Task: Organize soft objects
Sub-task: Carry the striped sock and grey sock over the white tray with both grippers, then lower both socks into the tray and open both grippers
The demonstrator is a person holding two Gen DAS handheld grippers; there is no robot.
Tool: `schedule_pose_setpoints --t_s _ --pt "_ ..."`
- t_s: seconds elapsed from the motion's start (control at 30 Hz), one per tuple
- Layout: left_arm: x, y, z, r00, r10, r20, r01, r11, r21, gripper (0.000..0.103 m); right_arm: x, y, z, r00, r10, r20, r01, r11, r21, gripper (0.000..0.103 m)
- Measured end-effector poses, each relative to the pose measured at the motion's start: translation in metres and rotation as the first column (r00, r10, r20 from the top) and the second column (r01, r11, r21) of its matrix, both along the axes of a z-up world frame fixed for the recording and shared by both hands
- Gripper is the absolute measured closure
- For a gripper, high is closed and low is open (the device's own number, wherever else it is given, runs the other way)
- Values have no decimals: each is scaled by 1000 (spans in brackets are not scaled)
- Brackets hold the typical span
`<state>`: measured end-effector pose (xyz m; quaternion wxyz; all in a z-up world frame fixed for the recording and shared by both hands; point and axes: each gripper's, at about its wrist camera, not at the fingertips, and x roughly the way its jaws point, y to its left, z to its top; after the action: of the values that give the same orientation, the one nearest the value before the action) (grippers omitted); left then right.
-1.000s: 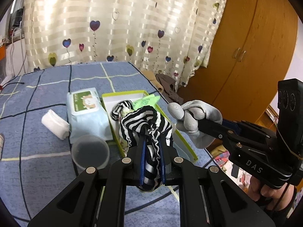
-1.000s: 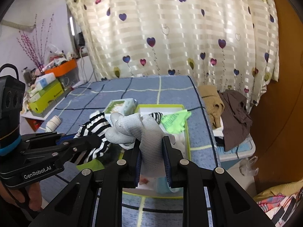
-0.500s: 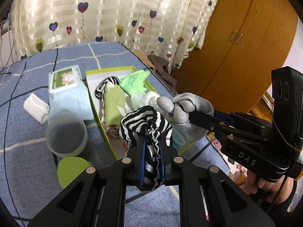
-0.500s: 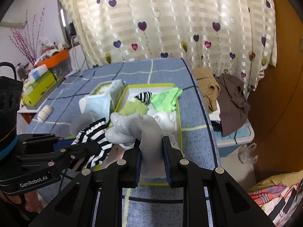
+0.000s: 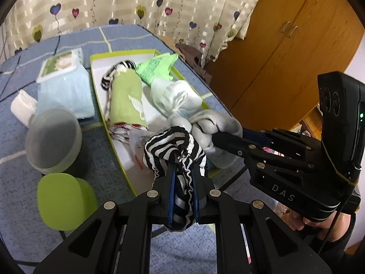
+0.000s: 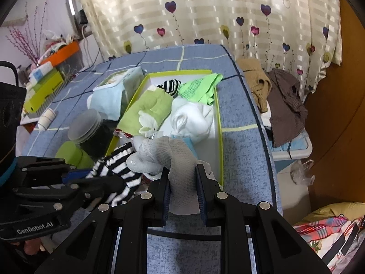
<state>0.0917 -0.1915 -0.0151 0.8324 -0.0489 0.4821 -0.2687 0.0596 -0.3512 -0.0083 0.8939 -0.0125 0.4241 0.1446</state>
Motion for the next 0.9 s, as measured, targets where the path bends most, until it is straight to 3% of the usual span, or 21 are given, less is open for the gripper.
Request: schedule_pose_setpoints --t_s 0.27,0.9 --pt "17 -4 -10 999 18 -26 -18 1000 11 90 17 2 -8 1000 2 1 -2 1000 6 83" --pt "55 -13 -12 997 75 3 -75 997 28 90 65 6 -8 1000 6 26 -7 1000 22 83"
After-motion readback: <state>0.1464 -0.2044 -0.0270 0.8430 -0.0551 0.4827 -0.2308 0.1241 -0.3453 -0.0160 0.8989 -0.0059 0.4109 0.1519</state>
